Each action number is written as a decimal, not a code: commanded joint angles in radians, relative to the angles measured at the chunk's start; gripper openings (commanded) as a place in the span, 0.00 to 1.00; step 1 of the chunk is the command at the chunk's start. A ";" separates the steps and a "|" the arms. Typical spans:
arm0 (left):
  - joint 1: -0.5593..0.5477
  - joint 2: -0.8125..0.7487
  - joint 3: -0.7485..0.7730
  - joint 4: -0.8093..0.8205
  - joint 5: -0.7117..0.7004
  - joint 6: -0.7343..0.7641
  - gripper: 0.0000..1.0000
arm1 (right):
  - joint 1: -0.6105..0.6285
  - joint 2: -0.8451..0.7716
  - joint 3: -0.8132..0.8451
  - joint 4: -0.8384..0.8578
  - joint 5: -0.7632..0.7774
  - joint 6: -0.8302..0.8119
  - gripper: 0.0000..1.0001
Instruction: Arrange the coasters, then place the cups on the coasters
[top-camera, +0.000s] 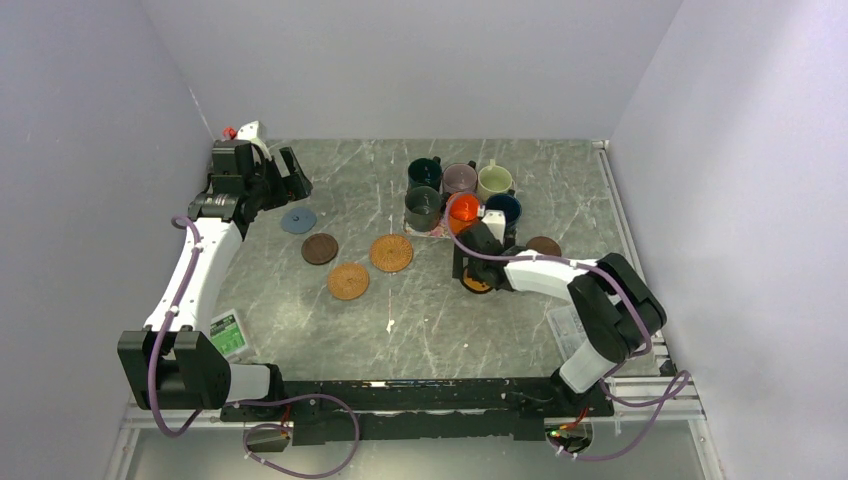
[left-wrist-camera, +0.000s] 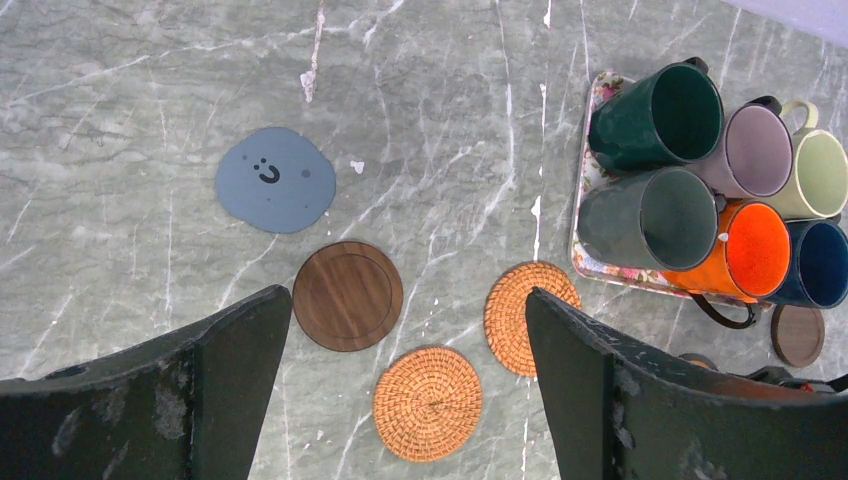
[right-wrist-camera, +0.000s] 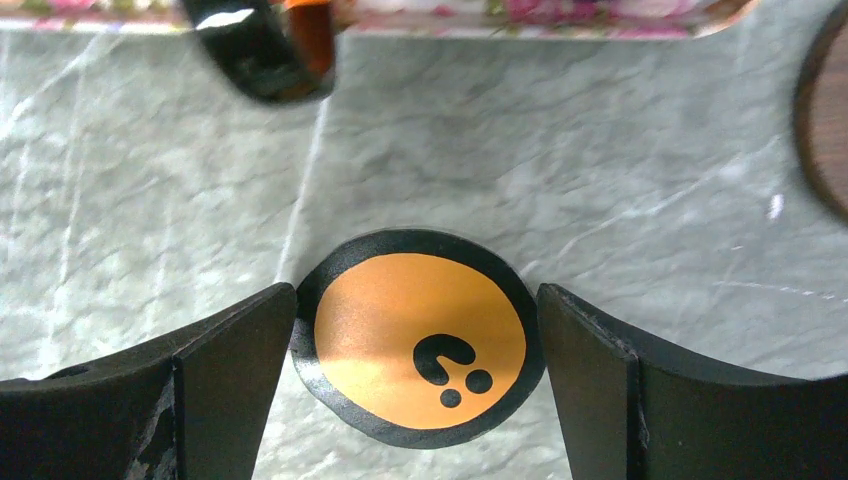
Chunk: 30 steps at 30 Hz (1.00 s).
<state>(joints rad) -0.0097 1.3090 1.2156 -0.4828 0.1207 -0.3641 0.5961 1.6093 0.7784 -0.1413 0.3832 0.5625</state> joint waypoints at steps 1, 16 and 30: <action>0.005 -0.007 0.011 0.023 0.021 -0.016 0.94 | 0.088 0.019 -0.021 -0.116 -0.032 0.079 0.93; 0.005 -0.011 0.011 0.024 0.024 -0.018 0.94 | 0.275 0.119 0.098 -0.084 -0.047 0.104 0.93; 0.005 -0.007 0.009 0.026 0.025 -0.019 0.94 | 0.331 0.215 0.212 -0.061 -0.024 0.092 0.93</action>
<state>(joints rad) -0.0097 1.3090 1.2156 -0.4828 0.1280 -0.3649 0.9138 1.7809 0.9825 -0.1860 0.4191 0.6289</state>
